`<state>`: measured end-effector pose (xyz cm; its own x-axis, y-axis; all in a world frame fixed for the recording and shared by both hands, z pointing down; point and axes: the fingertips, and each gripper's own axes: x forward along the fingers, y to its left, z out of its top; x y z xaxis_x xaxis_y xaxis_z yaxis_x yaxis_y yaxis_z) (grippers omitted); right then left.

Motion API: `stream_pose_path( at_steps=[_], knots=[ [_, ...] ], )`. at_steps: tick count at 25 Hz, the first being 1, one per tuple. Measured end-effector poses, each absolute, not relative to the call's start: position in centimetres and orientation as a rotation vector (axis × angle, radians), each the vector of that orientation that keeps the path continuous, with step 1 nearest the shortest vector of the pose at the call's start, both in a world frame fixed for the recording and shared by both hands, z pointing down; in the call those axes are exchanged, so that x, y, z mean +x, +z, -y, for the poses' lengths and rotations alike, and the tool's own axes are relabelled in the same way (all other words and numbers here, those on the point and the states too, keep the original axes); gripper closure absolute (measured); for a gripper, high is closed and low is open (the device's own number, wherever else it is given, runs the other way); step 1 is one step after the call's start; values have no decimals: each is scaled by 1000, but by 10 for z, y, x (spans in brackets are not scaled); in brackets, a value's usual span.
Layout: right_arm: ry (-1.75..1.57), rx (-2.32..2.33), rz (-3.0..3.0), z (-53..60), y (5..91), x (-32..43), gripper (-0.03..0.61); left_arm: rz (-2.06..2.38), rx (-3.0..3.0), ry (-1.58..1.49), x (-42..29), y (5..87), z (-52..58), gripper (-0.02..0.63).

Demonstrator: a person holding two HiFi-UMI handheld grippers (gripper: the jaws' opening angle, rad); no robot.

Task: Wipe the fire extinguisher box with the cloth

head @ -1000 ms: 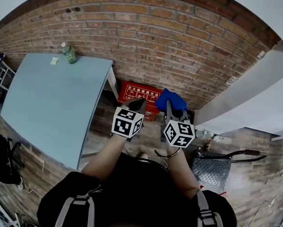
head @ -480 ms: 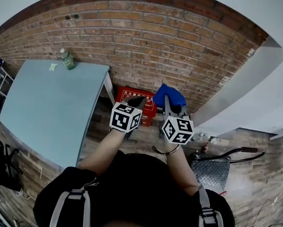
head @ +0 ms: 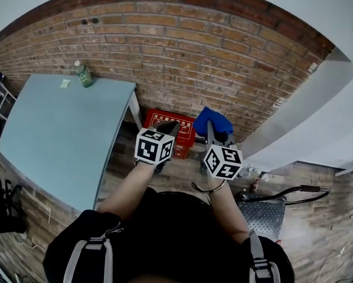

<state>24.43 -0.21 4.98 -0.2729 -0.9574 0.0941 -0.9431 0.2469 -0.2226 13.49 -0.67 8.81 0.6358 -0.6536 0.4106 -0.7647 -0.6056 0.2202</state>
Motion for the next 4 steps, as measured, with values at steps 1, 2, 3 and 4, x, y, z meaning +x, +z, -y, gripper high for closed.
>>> stream_pose_path(
  at_steps=[1, 2, 3, 4],
  knots=[
    [-367, -1855, -2434, 3, 50, 244, 532, 1131, 2483, 409, 134, 88, 7, 617],
    [-371, -1853, -2436, 4, 50, 244, 532, 1137, 2484, 409, 134, 88, 7, 617],
    [-375, -1850, -2437, 5, 50, 244, 532, 1143, 2486, 410, 133, 87, 7, 617],
    [-378, -1847, -2438, 6, 50, 243, 532, 1149, 2489, 411, 132, 87, 7, 617]
  ],
)
